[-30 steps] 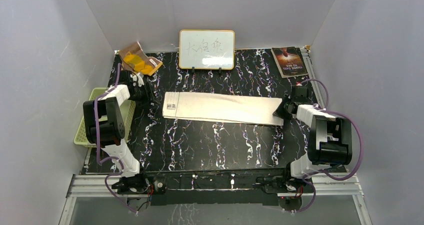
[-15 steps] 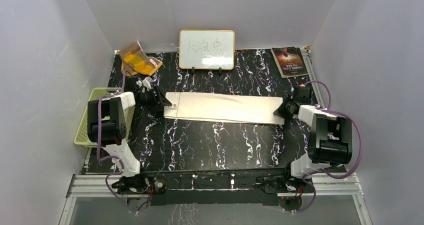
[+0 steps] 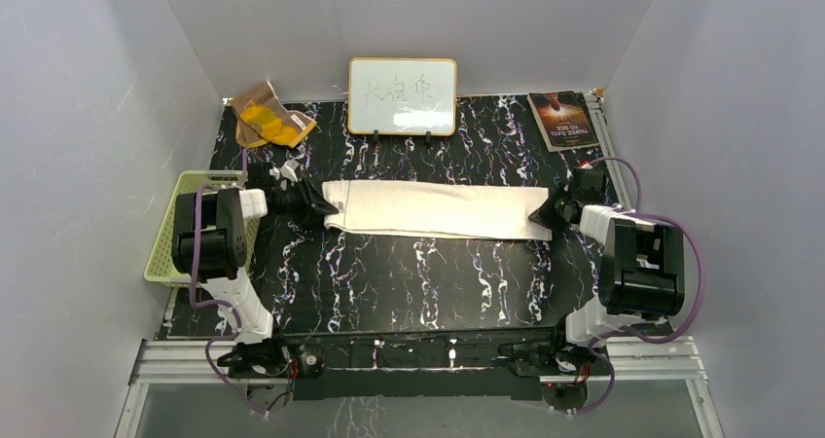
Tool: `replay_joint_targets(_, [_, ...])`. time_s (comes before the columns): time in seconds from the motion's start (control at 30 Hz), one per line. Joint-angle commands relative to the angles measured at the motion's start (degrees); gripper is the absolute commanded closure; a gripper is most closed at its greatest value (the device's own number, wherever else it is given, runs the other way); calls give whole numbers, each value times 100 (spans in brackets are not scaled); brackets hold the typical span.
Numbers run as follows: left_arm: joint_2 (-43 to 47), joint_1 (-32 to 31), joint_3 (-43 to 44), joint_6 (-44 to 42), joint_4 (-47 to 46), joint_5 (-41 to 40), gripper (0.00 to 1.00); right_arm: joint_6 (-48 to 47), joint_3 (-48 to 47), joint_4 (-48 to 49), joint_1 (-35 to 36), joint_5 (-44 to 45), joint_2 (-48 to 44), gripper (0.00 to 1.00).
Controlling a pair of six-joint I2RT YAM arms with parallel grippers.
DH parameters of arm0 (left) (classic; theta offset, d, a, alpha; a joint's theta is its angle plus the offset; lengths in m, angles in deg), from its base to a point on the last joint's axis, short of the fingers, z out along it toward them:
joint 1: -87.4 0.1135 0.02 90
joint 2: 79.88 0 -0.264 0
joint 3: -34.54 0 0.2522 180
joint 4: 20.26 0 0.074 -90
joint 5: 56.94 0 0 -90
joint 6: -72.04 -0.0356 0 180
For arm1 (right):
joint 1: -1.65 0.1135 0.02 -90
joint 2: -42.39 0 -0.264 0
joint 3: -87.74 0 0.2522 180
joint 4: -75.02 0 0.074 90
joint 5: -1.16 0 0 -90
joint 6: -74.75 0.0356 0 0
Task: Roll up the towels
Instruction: Fold the towel at the center of the board.
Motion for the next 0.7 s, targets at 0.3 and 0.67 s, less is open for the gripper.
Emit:
replay_joint_targets(0.3, [600, 104, 1144, -890, 2229, -1763, 100, -227, 2, -84, 99, 176, -479, 68])
replay_joint_targets(0.67, [1557, 127, 2428, -2014, 3832, -4749, 100, -157, -578, -685, 1448, 1356, -931, 37])
